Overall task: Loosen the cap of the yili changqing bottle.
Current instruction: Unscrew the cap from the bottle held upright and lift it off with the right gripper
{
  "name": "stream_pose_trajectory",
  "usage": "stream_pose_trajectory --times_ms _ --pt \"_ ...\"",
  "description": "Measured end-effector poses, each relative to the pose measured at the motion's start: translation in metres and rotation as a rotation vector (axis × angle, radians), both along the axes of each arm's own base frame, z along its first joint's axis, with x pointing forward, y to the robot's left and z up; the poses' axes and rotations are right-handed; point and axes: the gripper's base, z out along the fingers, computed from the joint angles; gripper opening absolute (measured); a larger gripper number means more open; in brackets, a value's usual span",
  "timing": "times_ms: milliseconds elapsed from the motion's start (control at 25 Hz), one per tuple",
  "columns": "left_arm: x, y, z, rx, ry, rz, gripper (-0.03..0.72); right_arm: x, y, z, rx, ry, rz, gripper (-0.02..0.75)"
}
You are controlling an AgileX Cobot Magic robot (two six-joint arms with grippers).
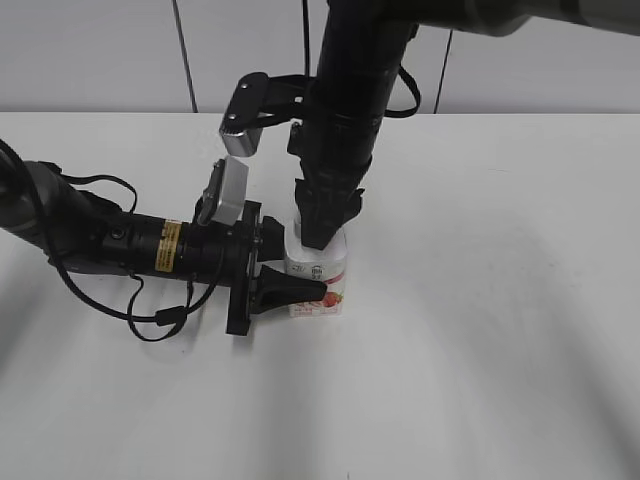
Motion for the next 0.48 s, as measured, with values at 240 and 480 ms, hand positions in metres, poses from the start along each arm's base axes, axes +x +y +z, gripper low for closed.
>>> stream_pose_trajectory --times_ms 240,480 --pt "0.0 0.0 0.0 0.001 0.002 0.001 0.367 0.0 0.0 0.0 0.0 0.0 0.001 0.482" --pt "0.0 0.0 0.0 0.001 0.004 0.002 0.367 0.004 0.003 0.011 0.023 -0.023 -0.036 0.493"
